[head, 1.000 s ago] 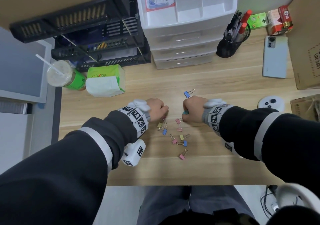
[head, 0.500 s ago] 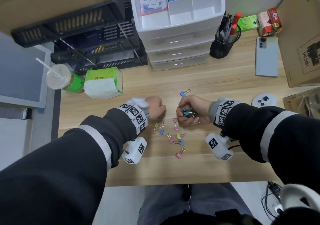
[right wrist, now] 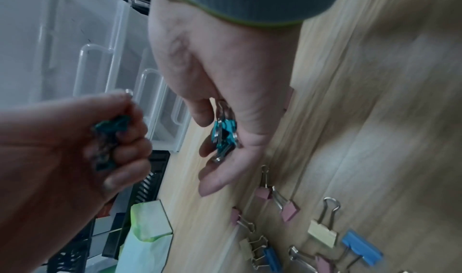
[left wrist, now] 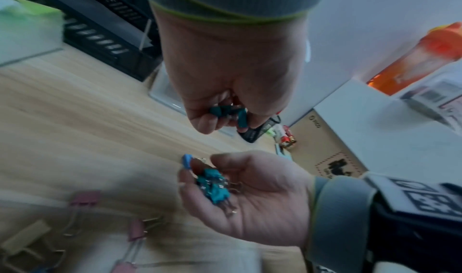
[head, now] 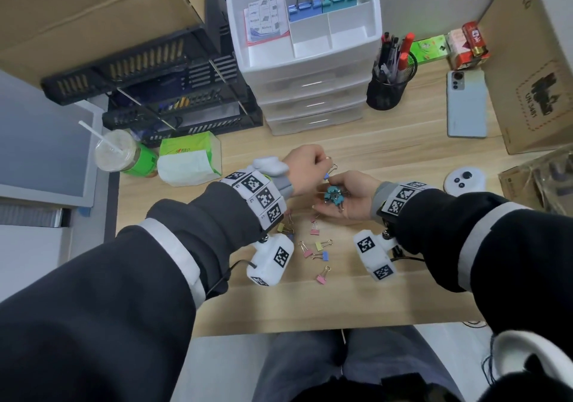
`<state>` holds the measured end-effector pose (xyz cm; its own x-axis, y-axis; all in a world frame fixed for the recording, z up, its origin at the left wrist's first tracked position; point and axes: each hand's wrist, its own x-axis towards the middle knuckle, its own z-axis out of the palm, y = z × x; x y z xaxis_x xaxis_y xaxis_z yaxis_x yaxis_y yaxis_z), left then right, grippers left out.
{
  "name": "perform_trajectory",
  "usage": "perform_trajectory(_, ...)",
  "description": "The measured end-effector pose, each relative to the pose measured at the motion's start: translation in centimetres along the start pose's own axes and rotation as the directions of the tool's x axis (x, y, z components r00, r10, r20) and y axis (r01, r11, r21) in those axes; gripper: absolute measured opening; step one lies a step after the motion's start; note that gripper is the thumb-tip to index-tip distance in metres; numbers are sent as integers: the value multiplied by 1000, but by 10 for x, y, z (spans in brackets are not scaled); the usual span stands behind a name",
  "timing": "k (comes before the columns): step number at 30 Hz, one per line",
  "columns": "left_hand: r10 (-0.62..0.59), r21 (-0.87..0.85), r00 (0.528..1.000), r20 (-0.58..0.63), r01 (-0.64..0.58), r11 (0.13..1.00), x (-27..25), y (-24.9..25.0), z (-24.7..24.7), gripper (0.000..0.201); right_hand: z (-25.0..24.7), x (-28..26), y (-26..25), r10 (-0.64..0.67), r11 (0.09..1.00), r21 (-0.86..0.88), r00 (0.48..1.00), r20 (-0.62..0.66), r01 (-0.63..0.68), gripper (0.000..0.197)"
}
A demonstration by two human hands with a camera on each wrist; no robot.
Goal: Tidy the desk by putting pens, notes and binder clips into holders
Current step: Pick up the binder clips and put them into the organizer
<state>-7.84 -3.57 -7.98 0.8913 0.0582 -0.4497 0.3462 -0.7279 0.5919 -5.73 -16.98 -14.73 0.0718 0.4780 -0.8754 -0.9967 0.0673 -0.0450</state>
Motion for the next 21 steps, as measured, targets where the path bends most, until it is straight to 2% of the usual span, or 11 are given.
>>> perform_trajectory(5, 115, 7, 993, 28, -115, 993, -4, 17, 2, 9, 9, -10, 1, -74, 997, 45, 986, 147, 68, 26)
perform_trajectory(9, 116, -22, 992, 42, -115, 993, -7, 21, -4, 17, 10, -18, -3, -161, 987, 32, 976, 145, 158, 33)
perform_trajectory(12, 102, -114, 993, 55, -96, 989, -7, 23, -7, 24, 10, -21, -7, -181, 982, 84, 971, 158, 169, 30)
perform_trajectory(14, 92, -175, 994, 62, -80, 981, -7, 26, -10, 25, 10, -22, -9, -184, 979, 107, 975, 124, 172, 27)
perform_trajectory(17, 87, -206, 996, 15, -82, 975, -6, 30, -17, 20, 9, -19, -10, -138, 990, 11, 987, 77, 138, 29)
perform_trajectory(21, 100, -171, 993, -66, -110, 979, -6, 37, -38, 17, 13, -27, -18, -128, 983, -113, 981, 146, 145, 30)
